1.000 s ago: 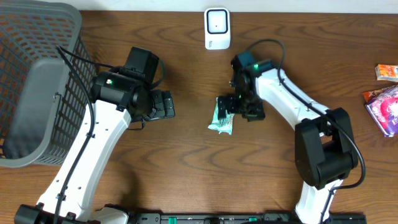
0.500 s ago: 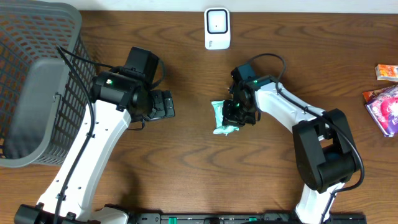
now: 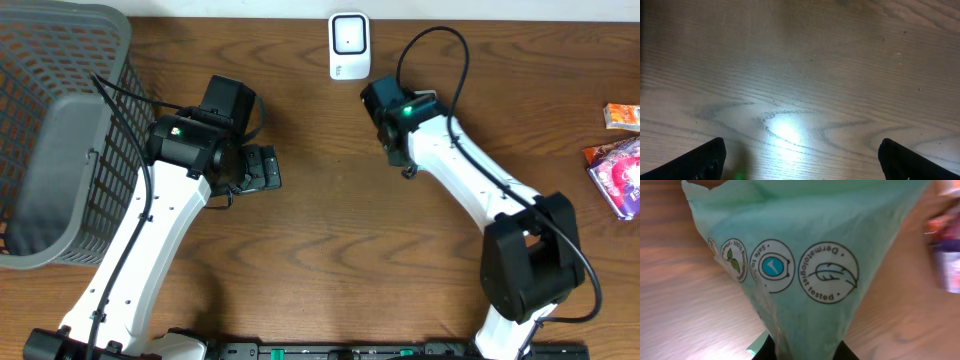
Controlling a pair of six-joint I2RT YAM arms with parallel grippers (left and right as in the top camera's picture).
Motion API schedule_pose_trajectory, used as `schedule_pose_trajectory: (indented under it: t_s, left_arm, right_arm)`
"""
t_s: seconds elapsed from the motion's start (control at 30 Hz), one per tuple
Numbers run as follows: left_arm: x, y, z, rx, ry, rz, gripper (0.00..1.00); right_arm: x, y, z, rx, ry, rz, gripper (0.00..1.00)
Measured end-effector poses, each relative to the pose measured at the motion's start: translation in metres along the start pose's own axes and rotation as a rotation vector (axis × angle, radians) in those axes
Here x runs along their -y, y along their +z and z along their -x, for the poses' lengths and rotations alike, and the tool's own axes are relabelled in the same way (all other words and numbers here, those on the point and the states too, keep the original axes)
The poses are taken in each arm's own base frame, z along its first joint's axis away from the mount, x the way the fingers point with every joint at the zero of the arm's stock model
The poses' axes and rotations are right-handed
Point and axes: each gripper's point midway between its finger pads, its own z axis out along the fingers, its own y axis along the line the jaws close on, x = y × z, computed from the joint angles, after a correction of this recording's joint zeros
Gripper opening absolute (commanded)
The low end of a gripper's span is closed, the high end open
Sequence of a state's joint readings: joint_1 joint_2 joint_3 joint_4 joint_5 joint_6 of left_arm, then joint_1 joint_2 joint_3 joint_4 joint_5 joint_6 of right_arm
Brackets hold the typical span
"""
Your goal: Scan the item barcode
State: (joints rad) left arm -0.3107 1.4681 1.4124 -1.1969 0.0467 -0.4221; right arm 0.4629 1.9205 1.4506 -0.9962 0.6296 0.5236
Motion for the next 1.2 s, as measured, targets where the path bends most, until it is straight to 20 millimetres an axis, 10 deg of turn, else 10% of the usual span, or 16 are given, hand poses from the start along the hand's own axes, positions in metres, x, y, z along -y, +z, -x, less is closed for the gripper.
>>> schedule_pose_trajectory:
  t_s: [0.3, 0.53, 0.83, 1.2]
  left_arm:
    - [0.000, 0.000, 0.000, 0.000, 0.000, 0.001, 0.98]
    - [0.000, 0.000, 0.000, 0.000, 0.000, 0.000, 0.98]
    - [0.000, 0.000, 0.000, -0.001, 0.000, 0.001, 0.98]
    - [0.000, 0.000, 0.000, -0.001, 0.000, 0.000, 0.98]
  right_arm:
    - [-0.022, 0.050, -0.035, -0.054, -0.087, -0.116, 0.38]
    - [-0.081, 0.021, -0.051, -0.062, -0.154, 0.057, 0.75]
    - [-0.081, -0.049, 0.006, -0.041, -0.109, 0.167, 0.81]
    - [-0.096, -0.055, 0.005, -0.137, -0.119, 0.361, 0.73]
